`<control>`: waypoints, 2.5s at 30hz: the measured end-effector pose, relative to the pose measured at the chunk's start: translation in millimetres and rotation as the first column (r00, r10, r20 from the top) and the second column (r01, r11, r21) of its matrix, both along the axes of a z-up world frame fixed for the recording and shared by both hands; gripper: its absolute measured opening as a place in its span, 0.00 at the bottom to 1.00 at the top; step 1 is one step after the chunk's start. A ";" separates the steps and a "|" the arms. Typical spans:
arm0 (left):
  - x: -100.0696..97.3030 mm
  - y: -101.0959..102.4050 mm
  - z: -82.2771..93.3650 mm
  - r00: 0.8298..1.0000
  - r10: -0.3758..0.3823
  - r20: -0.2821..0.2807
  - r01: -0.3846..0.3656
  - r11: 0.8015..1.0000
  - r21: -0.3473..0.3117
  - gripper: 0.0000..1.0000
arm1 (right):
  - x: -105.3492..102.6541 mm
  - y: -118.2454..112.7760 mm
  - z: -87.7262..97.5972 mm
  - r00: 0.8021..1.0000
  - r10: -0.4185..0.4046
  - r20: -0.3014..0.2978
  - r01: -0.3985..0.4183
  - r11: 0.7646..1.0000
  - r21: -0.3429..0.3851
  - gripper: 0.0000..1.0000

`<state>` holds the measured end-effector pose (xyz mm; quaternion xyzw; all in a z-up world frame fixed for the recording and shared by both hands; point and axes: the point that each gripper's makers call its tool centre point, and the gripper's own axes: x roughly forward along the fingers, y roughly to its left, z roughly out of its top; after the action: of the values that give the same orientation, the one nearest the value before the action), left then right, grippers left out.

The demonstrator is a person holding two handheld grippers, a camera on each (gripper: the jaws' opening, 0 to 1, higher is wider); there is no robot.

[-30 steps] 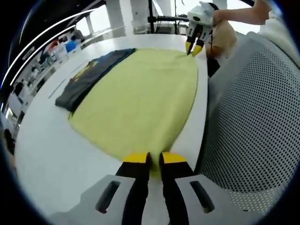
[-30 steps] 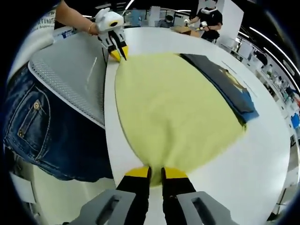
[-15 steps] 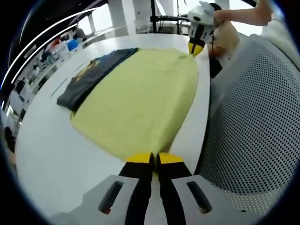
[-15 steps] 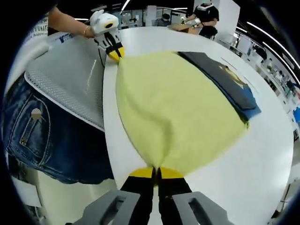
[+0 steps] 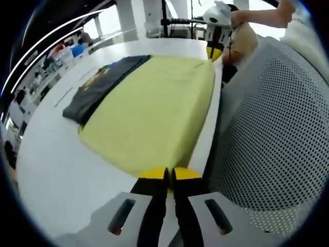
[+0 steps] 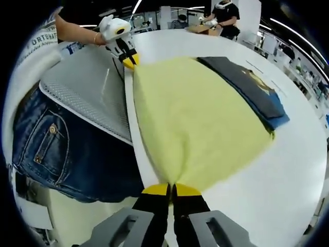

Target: Fold the garment on the visible template until the final outline fits inside the template.

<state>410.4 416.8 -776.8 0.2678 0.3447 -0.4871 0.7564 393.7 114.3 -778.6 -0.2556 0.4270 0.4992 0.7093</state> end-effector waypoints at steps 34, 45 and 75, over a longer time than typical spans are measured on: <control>-21.6 -4.8 45.6 0.988 -0.037 -0.152 0.025 0.996 -0.080 0.01 | -13.6 -1.2 43.1 0.997 0.017 -0.072 -0.016 1.000 0.017 0.00; 12.0 -7.5 68.6 0.998 -0.037 -0.054 0.032 0.996 -0.082 0.01 | 21.3 -2.5 60.3 0.999 0.021 0.043 -0.021 1.000 0.002 0.00; 120.6 -8.7 115.4 0.979 0.040 0.200 -0.022 0.995 -0.093 0.01 | 130.5 -6.2 101.3 0.933 -0.036 0.358 0.050 0.998 -0.032 0.00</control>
<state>531.0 408.1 -661.4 0.2761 0.2480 -0.4607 0.8062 524.2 108.1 -677.2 -0.3469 0.3065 0.4202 0.7805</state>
